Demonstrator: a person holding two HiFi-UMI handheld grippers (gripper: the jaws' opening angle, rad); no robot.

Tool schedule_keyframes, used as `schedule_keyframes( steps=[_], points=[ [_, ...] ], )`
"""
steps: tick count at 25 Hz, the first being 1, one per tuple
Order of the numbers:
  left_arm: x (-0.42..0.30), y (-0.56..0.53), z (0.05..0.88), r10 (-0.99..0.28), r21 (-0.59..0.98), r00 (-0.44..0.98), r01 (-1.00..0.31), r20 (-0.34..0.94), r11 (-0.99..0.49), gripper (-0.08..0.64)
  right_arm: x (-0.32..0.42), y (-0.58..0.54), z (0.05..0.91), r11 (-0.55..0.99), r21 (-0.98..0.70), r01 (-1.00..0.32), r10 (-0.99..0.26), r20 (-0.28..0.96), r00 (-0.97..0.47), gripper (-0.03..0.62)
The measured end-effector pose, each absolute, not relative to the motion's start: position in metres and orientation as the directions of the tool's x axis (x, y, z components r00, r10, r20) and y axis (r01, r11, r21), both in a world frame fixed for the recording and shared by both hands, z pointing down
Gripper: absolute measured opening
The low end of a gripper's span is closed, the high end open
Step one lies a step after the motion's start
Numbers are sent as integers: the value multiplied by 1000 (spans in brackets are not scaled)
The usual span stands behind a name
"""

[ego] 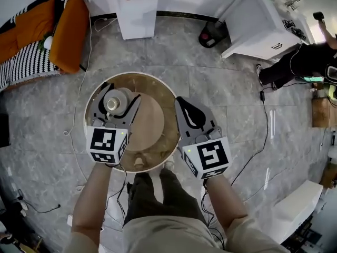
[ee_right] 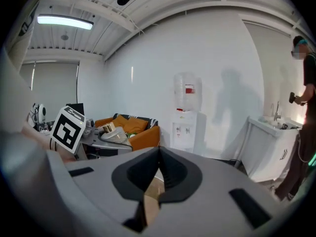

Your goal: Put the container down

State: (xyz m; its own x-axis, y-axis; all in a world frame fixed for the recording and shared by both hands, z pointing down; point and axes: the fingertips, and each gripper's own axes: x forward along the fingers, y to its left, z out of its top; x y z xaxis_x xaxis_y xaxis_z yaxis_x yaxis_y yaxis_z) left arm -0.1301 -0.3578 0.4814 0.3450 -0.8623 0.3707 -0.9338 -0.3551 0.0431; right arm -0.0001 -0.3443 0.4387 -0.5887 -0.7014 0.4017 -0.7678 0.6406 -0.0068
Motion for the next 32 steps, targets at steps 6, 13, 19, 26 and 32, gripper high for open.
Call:
schedule_keyframes(
  steps=[6, 13, 19, 26, 32],
  points=[
    [-131, -375, 580, -853, 60, 323, -943, 411, -328, 334, -9, -346, 530, 643, -44, -764, -668, 456, -588, -3],
    [-130, -383, 671, -836, 61, 311, -946, 451, -319, 334, -21, -355, 618, 629, -90, -772, -650, 484, -586, -3],
    [-130, -386, 739, -820, 28, 318, -937, 476, -347, 334, -30, -363, 683, 616, -103, -781, -646, 500, -576, -3],
    [-127, -382, 812, -777, 32, 356, -917, 520, -399, 334, -37, -358, 754, 637, -99, -764, -599, 560, -572, -3],
    [-121, -378, 855, -748, 21, 365, -905, 555, -426, 334, -39, -355, 788, 646, -110, -755, -571, 588, -573, -3]
  ],
)
